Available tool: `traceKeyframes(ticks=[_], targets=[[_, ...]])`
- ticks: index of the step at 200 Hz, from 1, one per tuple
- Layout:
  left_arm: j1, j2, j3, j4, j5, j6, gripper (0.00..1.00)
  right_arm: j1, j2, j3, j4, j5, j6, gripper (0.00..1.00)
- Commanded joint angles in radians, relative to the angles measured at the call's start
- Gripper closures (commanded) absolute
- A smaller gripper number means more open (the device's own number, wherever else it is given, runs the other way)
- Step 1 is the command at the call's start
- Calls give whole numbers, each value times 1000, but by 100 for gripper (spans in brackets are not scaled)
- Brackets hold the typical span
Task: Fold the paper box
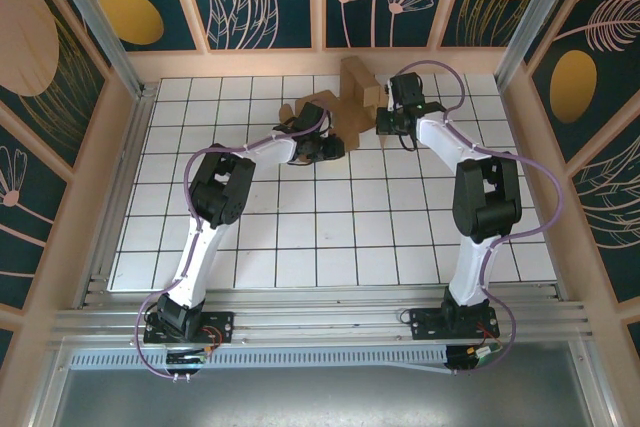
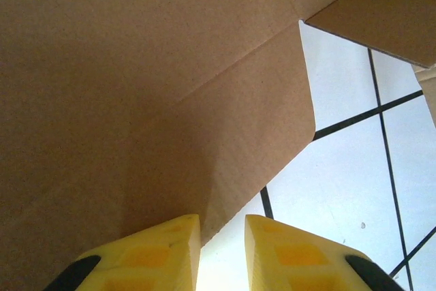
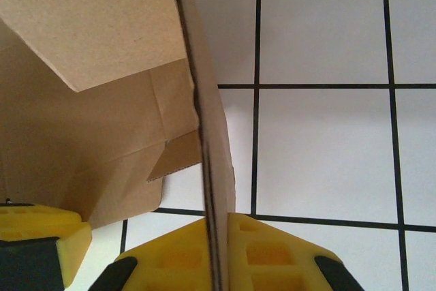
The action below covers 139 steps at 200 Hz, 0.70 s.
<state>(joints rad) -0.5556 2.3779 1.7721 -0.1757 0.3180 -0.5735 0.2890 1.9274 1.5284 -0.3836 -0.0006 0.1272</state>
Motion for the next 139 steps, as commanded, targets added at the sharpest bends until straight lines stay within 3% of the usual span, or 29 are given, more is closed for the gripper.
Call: traceKeyframes(ticks=[1, 19, 45, 79, 99, 139], targets=[[2, -44, -61, 39, 3, -8, 75, 10, 15, 30, -18, -4, 29, 92], [2, -137, -94, 52, -71, 20, 69, 13, 21, 19, -15, 49, -25, 92], [6, -227, -100, 57, -191, 65, 70, 16, 34, 5, -25, 124, -115, 92], [34, -143, 77, -122, -347, 147, 77, 16, 27, -5, -20, 145, -190, 93], [54, -55, 181, -188, -283, 241, 84, 17, 23, 0, -19, 113, -211, 93], [56, 111, 354, -321, -39, 380, 87, 19, 27, 11, -17, 79, -233, 93]])
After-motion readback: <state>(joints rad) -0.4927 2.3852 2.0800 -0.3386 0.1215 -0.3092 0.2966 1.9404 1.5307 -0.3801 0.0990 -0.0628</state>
